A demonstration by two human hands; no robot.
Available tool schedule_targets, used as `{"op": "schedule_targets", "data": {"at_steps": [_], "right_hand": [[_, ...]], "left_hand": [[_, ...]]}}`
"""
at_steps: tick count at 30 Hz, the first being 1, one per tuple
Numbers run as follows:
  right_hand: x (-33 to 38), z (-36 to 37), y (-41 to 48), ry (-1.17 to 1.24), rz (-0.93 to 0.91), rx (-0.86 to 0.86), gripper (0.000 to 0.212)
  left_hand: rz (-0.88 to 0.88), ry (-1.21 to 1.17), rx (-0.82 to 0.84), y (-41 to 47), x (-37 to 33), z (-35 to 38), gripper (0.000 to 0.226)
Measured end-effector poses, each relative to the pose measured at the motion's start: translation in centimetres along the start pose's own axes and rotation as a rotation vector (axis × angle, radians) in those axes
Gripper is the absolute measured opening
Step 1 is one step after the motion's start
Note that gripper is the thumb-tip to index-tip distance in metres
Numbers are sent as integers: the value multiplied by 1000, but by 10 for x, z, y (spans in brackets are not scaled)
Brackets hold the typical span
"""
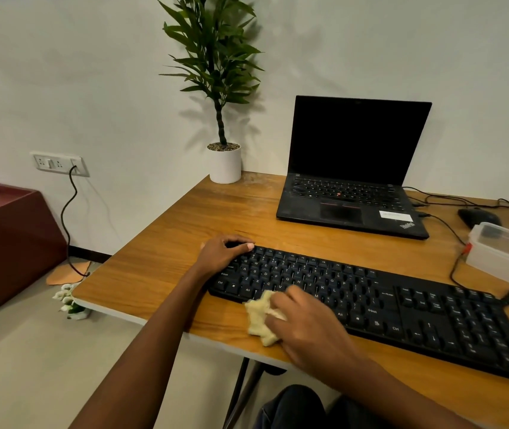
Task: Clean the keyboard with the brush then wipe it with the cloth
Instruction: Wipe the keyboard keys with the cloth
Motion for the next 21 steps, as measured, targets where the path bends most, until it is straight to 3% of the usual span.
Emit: {"op": "schedule_targets", "data": {"at_steps": [3, 5, 13, 16, 21], "right_hand": [[-22, -14, -32, -14, 10, 47, 25], [-26, -20, -40, -45, -25, 45, 16], [21, 7, 19, -36, -171, -8, 11], [6, 1, 3, -26, -150, 42, 8], [-29, -26, -47, -43, -110, 75, 27]], "left_hand": [[-3, -3, 12, 0, -1, 1, 23], [-7, -1, 4, -1, -3, 0, 21], [-14, 10, -13, -3, -1, -1, 23], [-14, -2, -1, -2, -1, 0, 32], [-49, -12, 22, -3, -2, 1, 33]]}}
Point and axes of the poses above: each hand's wrist, its own y-axis towards the middle knuckle, its own z-axis out of the palm, x = y × z, the point moved 10 cm from there along y, towards the middle knuckle, and after that the axes turned 4 degrees about z, right-handed, at the moved point
